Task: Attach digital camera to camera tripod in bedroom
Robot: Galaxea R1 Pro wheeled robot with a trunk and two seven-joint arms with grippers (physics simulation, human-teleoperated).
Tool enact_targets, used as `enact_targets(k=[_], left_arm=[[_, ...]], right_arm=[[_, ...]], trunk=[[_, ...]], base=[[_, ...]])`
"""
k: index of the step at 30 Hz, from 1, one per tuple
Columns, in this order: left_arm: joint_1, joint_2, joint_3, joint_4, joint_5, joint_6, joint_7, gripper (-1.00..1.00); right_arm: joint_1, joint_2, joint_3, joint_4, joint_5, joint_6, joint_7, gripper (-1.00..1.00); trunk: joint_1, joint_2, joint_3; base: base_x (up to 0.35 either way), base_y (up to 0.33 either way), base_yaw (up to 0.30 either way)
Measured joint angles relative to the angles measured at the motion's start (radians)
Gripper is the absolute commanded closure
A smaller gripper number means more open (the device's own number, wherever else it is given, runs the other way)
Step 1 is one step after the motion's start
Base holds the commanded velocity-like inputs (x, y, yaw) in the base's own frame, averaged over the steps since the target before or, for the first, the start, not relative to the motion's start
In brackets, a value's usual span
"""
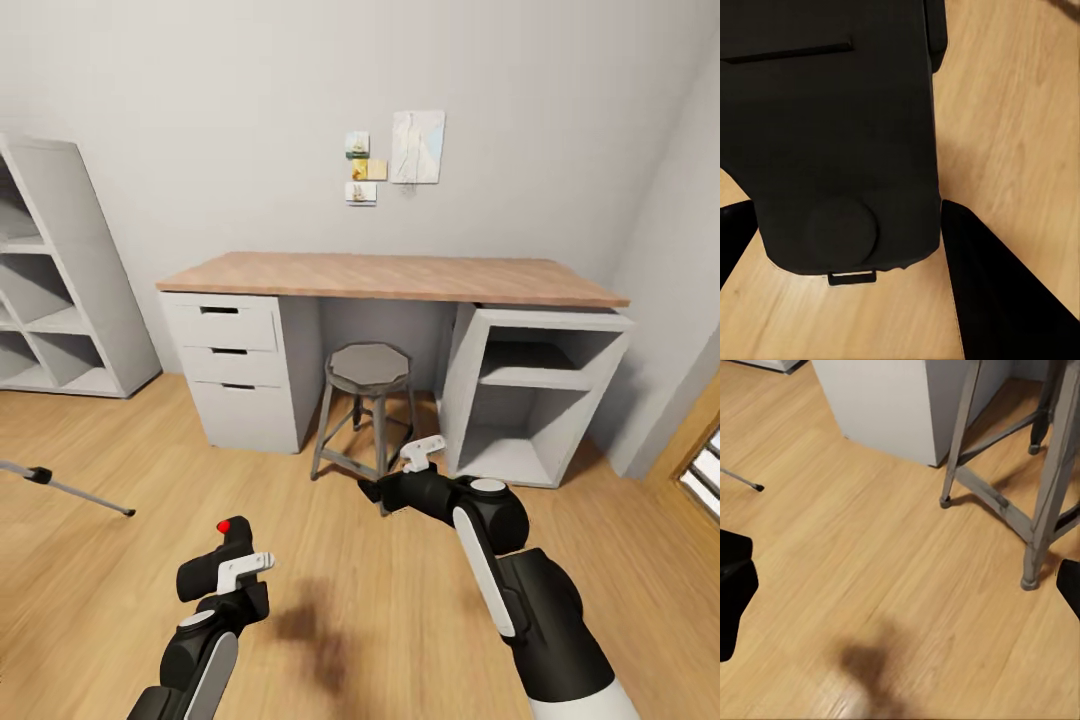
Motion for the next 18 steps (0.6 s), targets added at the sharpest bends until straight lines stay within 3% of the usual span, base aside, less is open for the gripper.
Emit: enact_targets(k=[9, 18], left_arm=[[0.001, 0.000, 0.000, -0.003, 0.000, 0.000, 0.001, 1.00], [0.001, -0.001, 0.003, -0.004, 0.001, -0.032, -0.002, 1.00]], right_arm=[[0.006, 0.000, 0.003, 0.000, 0.001, -0.001, 0.000, -1.00], [0.011, 0.000, 0.012, 0.000, 0.001, -0.002, 0.001, -1.00]], trunk=[[0.000, 0.000, 0.000], [0.001, 0.000, 0.000]], base=[[0.280, -0.174, 0.294], [0.062, -0.037, 0.294]])
